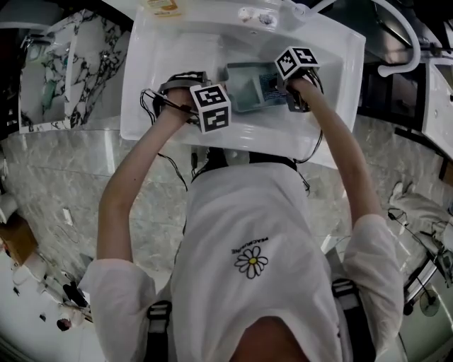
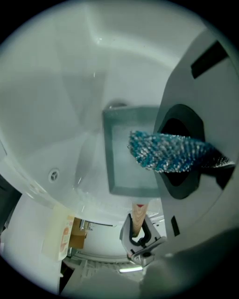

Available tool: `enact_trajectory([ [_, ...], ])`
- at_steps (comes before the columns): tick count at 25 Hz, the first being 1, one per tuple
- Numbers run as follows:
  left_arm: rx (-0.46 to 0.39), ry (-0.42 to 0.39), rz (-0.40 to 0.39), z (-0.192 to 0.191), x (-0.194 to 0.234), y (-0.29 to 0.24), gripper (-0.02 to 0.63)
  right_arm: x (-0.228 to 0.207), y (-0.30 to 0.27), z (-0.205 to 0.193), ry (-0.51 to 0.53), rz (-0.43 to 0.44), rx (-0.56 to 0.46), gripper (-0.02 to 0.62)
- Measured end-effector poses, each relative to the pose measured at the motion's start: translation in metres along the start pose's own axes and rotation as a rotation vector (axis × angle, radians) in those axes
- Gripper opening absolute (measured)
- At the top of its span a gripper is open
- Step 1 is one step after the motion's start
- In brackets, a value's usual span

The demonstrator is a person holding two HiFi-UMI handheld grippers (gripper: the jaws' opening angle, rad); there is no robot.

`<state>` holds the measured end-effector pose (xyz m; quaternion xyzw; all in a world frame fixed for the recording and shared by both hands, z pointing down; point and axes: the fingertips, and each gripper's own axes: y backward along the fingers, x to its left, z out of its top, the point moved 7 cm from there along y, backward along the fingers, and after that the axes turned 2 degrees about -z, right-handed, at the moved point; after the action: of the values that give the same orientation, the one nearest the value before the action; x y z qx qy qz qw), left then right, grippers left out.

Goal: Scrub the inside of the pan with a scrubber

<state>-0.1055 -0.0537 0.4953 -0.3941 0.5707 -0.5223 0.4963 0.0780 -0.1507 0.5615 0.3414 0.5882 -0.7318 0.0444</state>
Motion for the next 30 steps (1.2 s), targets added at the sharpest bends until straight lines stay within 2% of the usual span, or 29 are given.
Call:
enact_trajectory([
  [5,-0.013,0.013,-0.004,0.004,-0.004,-0.002,0.133,-0.037,0.002,-0.011,0.027,-0.179,0.102,0.057],
  [8,-0.007,0.011,-0.002,0.002,-0.002,-0.001,0.133,-0.042,-0.002,-0.008,0.038,-0.224,0.129,0.057],
  [19,-0.005,0.021,-0.004,0.002,-0.001,-0.002,0.133,-0.037,-0.019,-0.007,-0.062,-0.147,0.106,0.057],
  [24,-0.011,0.025,-0.002,0.001,0.0,-0.001,0.133,-0.032,-0.02,-0.007,-0.079,-0.128,0.093,0.057],
  [30,-0.013,0.025,-0.002,0.001,0.0,-0.001,0.133,-0.01,-0.022,-0.009,-0.068,-0.051,0.072,0.057],
])
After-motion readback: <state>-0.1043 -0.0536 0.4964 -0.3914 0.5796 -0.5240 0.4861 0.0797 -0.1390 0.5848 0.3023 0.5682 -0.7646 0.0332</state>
